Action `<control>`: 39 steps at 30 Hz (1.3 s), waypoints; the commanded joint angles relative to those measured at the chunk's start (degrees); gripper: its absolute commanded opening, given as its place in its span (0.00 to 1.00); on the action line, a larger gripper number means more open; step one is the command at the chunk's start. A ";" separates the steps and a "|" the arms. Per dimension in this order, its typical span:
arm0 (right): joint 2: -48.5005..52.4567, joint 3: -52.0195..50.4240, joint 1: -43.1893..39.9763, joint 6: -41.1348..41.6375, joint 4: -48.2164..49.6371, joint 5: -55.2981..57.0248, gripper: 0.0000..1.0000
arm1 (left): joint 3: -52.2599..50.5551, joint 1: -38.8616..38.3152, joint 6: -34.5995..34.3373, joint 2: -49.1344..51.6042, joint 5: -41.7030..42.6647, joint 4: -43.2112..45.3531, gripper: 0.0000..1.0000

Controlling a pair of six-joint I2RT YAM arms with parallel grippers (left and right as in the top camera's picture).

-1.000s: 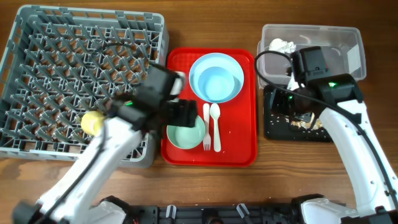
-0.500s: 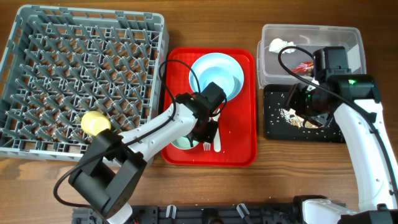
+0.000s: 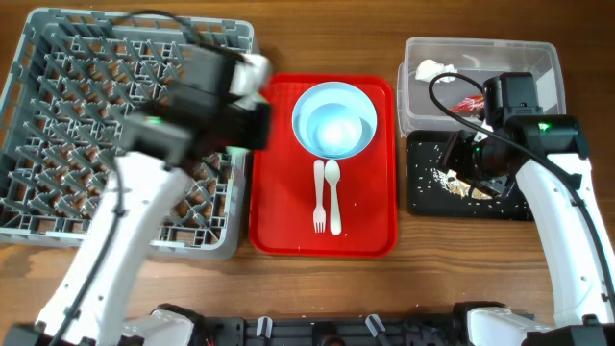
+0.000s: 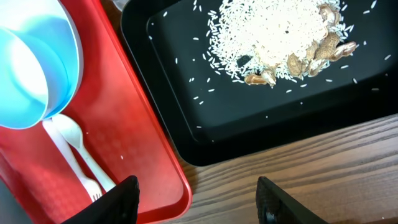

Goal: Sort waste into correct bins and load items into the dishwasher rack
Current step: 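Place the green bowl into the dish rack with the left gripper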

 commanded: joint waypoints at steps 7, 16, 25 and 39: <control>-0.22 0.68 -0.17 -0.83 -0.04 1.03 0.61 | 0.26 28.61 19.87 11.06 39.60 -0.44 0.04; -0.22 0.68 -0.17 -0.81 0.04 1.03 0.61 | 0.26 32.76 21.51 26.51 56.65 0.87 0.04; -0.22 0.68 -0.17 -0.83 -0.04 1.03 0.60 | 0.22 40.63 21.24 30.47 56.41 0.57 0.05; -0.22 0.68 -0.17 -0.83 -0.09 1.03 0.60 | 0.22 53.53 19.17 30.10 40.70 -15.19 1.00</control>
